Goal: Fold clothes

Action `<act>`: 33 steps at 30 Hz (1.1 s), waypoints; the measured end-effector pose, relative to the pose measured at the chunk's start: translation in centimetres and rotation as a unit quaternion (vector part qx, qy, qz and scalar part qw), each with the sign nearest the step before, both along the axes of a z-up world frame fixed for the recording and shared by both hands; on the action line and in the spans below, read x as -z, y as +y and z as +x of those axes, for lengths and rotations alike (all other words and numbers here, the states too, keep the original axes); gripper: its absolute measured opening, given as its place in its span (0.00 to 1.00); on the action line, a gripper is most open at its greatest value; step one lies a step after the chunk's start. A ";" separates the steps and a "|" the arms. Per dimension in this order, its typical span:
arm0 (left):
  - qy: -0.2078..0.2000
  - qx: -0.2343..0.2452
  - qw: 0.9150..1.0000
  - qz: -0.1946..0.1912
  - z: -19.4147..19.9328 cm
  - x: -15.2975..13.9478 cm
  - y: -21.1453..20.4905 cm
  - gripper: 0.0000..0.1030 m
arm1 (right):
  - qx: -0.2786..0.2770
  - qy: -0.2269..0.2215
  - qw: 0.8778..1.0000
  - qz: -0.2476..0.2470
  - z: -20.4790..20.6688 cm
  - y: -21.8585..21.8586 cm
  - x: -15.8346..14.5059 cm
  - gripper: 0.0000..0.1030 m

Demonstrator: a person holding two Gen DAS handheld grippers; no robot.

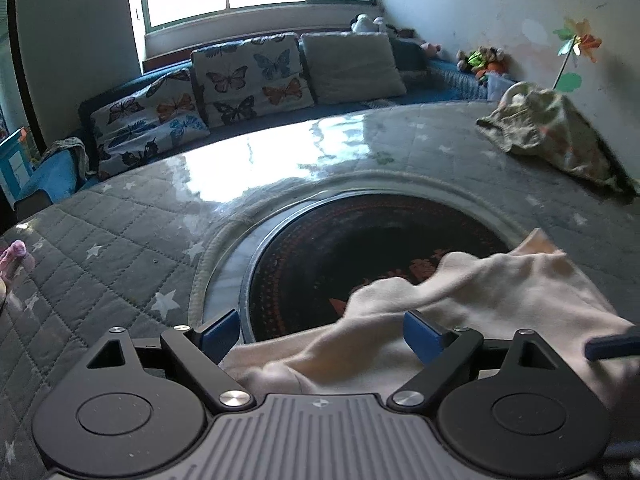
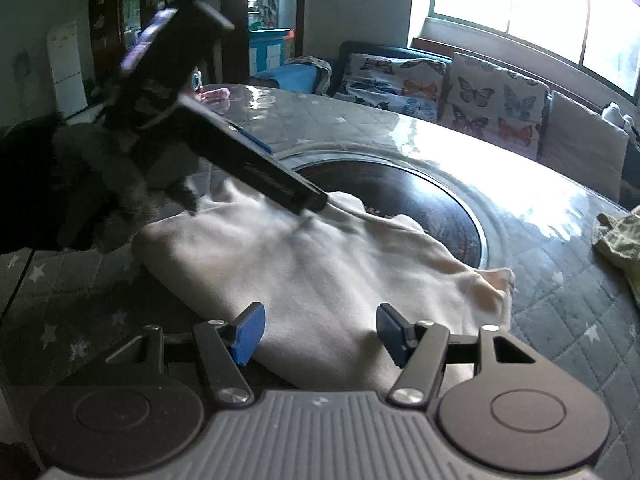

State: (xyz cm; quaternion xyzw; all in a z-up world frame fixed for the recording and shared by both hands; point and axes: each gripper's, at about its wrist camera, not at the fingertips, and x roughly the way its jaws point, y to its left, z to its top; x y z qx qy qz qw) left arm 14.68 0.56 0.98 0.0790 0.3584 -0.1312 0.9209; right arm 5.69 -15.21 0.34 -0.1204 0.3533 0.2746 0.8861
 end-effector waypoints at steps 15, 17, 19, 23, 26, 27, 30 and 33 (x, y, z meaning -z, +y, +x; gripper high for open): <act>-0.011 -0.024 1.000 0.001 -8.3 -0.1 1.9 0.94 | 0.033 0.026 0.998 0.047 -1.1 -2.2 0.5 0.82; -0.005 -0.033 0.999 0.005 -8.7 0.5 2.3 0.94 | 0.045 0.032 0.997 0.049 -1.1 -2.7 0.9 0.83; -0.002 -0.039 0.999 0.001 -8.9 1.1 2.8 0.96 | 0.051 0.039 0.997 0.052 -1.0 -3.3 1.4 0.84; 0.000 -0.049 0.999 -0.009 -9.2 1.0 3.3 0.95 | 0.053 0.041 0.996 0.056 -1.0 -3.6 1.2 0.84; -0.008 -0.054 0.998 -0.009 -9.6 0.6 3.7 0.95 | 0.059 0.040 0.995 0.068 -1.0 -4.1 0.8 0.85; -0.007 -0.058 0.998 -0.010 -9.7 0.7 4.0 0.95 | 0.061 0.044 0.995 0.071 -0.9 -4.2 0.9 0.85; 0.009 -0.075 0.997 -0.019 -9.5 1.2 4.9 0.95 | 0.058 0.053 0.994 0.074 -0.9 -4.4 1.5 0.88; 0.010 -0.082 0.996 -0.044 -9.5 0.7 5.7 0.96 | 0.049 0.048 0.995 0.066 -1.0 -3.9 1.1 0.90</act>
